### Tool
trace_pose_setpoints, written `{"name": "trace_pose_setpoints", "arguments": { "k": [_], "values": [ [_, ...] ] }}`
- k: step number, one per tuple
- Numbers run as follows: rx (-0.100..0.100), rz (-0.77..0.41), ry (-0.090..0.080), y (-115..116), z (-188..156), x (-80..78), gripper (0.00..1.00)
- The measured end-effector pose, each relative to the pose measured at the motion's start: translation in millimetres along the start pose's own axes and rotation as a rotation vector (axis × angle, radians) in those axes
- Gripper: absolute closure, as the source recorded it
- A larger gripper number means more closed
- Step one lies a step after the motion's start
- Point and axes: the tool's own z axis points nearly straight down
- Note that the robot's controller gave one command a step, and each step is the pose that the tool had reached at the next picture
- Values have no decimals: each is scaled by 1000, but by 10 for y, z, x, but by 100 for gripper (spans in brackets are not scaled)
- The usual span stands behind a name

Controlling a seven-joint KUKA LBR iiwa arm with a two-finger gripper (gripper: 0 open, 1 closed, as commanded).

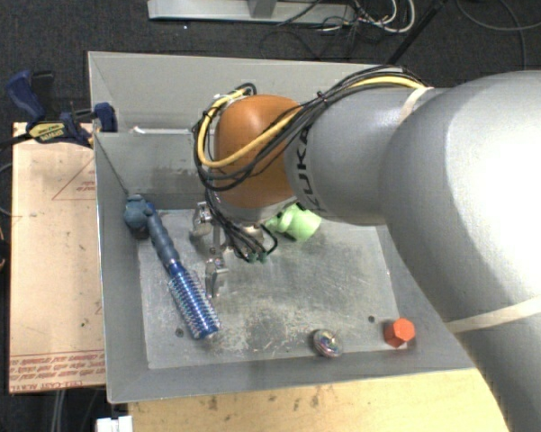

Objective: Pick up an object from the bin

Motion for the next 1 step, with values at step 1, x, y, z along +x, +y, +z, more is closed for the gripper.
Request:
{"name": "trace_pose_setpoints", "arguments": {
  "k": [1],
  "values": [
    [3, 240, -10, 585, 40, -2, 0]
  ]
}}
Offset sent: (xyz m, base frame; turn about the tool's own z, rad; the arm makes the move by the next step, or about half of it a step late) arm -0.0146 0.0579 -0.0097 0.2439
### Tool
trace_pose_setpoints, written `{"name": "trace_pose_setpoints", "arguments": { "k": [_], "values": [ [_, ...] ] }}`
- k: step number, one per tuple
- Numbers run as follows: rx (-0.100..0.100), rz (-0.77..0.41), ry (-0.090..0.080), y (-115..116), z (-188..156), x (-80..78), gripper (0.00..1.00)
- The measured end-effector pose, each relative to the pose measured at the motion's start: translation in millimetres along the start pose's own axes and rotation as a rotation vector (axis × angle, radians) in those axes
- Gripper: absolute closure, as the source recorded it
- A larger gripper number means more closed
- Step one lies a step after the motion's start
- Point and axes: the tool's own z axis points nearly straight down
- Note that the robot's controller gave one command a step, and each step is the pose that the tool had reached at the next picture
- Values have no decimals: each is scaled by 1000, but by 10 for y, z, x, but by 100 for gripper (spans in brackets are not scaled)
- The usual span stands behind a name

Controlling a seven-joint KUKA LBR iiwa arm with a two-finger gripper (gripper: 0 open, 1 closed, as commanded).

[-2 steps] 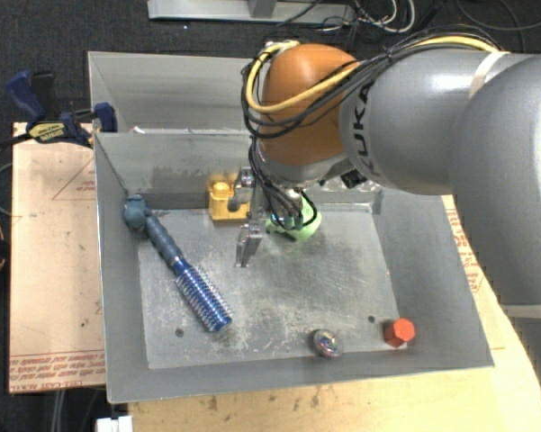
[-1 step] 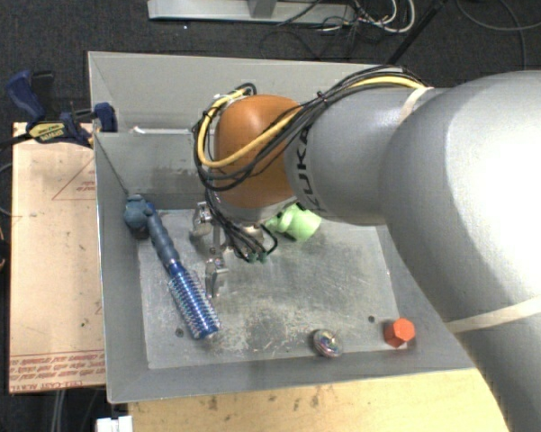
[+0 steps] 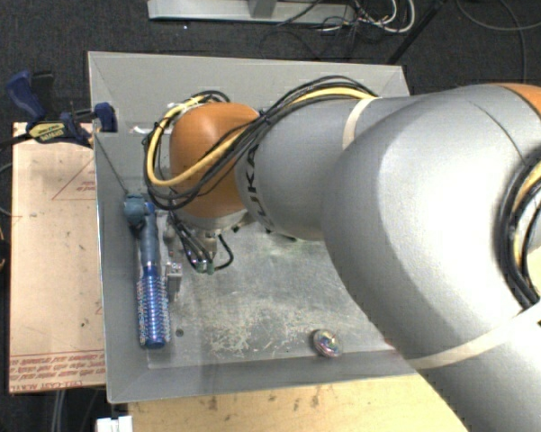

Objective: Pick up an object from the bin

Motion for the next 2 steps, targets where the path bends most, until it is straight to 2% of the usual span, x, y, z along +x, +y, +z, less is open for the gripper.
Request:
{"name": "trace_pose_setpoints", "arguments": {
  "k": [1, 2],
  "values": [
    [-1, -216, 11, 93, -405, 740, 0],
    [2, -231, -4, -14, -6, 1020, 0]
  ]
}}
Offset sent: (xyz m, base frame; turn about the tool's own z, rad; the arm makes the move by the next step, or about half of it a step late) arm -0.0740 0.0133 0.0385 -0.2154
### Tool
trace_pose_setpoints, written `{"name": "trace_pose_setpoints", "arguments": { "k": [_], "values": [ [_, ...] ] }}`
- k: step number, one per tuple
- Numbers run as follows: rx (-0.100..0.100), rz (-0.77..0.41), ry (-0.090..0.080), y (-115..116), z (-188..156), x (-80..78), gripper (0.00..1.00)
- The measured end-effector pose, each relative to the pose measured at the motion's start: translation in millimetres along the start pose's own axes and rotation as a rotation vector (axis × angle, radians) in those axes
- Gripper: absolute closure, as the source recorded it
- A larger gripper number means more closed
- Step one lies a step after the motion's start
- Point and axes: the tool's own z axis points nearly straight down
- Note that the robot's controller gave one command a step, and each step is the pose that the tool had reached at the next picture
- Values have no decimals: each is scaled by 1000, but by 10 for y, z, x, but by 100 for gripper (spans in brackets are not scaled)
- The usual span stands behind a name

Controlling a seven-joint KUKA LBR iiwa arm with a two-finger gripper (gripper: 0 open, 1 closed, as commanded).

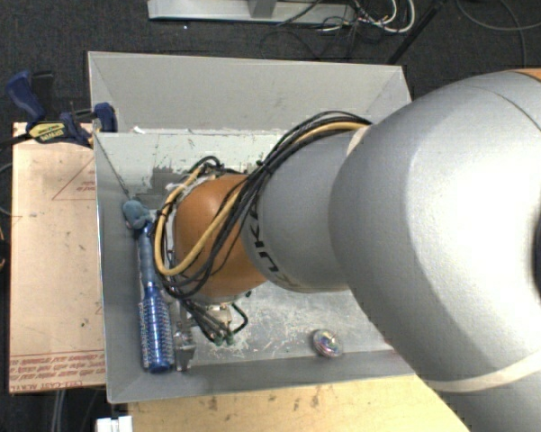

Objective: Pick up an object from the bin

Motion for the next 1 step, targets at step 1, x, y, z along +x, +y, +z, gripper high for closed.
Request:
{"name": "trace_pose_setpoints", "arguments": {
  "k": [1],
  "values": [
    [-6, -26, 8, -306, -1009, 92, 0]
  ]
}}
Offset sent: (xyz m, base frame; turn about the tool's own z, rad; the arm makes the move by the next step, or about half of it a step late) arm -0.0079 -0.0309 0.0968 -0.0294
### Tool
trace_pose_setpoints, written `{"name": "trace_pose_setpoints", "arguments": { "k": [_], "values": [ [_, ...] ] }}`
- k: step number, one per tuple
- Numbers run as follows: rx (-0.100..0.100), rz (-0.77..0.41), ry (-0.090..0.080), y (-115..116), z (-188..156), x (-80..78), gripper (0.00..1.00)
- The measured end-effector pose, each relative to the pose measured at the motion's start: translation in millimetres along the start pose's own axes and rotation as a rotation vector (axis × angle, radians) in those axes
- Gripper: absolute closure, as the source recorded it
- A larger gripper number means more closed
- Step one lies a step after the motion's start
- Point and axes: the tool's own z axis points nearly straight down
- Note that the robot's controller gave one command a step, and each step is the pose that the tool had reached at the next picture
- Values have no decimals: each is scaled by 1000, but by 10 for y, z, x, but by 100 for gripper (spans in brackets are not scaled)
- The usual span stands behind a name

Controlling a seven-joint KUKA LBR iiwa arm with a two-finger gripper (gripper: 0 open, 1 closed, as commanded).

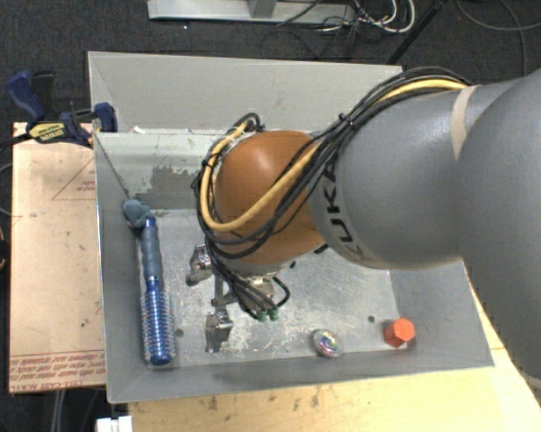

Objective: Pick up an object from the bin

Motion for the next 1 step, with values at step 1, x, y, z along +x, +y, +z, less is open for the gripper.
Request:
{"name": "trace_pose_setpoints", "arguments": {
  "k": [1],
  "values": [
    [18, 39, 8, 313, 1039, -246, 0]
  ]
}}
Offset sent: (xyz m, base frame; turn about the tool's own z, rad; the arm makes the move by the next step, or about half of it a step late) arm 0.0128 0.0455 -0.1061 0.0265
